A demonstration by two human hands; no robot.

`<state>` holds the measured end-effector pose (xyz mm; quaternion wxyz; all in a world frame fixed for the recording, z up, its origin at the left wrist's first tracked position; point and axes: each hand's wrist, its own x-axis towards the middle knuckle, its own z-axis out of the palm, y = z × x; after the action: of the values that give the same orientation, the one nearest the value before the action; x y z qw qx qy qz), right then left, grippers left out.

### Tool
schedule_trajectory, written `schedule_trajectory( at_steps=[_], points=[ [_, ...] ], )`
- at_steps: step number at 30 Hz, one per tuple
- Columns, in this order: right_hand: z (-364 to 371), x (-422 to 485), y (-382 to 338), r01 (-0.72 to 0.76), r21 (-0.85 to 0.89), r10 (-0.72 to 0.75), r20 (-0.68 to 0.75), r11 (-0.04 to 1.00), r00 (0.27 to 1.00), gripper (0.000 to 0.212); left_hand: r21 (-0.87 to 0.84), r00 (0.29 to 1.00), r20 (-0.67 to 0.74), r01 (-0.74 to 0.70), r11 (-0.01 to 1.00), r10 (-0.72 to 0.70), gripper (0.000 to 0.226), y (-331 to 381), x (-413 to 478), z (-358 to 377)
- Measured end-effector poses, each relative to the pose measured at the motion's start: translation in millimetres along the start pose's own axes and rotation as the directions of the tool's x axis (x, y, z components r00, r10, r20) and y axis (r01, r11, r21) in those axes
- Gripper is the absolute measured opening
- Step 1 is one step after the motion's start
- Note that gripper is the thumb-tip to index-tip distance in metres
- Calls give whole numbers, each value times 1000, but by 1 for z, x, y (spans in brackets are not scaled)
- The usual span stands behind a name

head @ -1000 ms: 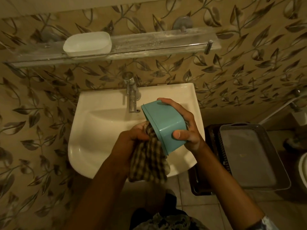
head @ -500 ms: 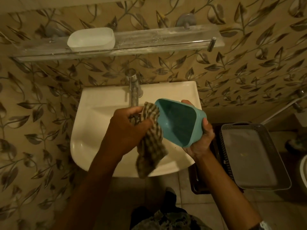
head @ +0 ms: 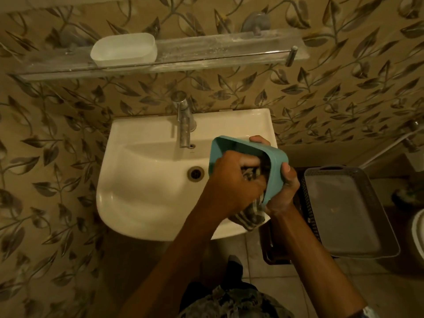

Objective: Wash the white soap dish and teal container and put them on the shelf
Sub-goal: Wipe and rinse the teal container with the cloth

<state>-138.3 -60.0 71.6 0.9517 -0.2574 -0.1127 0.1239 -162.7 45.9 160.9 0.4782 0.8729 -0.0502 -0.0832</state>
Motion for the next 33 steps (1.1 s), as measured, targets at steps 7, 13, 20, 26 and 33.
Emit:
schedule_trajectory(
  at_steps=[7,13,20,26,33],
  points=[
    [2,-6,5,4,21,-4,-20,1000,1000,56,322,966,-255,44,946,41,25,3,3,0],
    [6,0,6,-53,-59,55,23,997,998,61,537,933,-338,300,789,-124,30,-2,1,-12],
    [-4,-3,21,-92,-51,92,-2,994,996,64,465,934,96,263,846,-343,39,-11,12,-20],
    [-5,-4,18,-38,-34,36,-45,999,998,67,79,965,247,70,994,-87,20,-16,3,-12],
    [-4,-6,21,-50,-18,48,-79,999,996,66,236,899,-434,180,955,-62,15,-24,4,5]
  ],
)
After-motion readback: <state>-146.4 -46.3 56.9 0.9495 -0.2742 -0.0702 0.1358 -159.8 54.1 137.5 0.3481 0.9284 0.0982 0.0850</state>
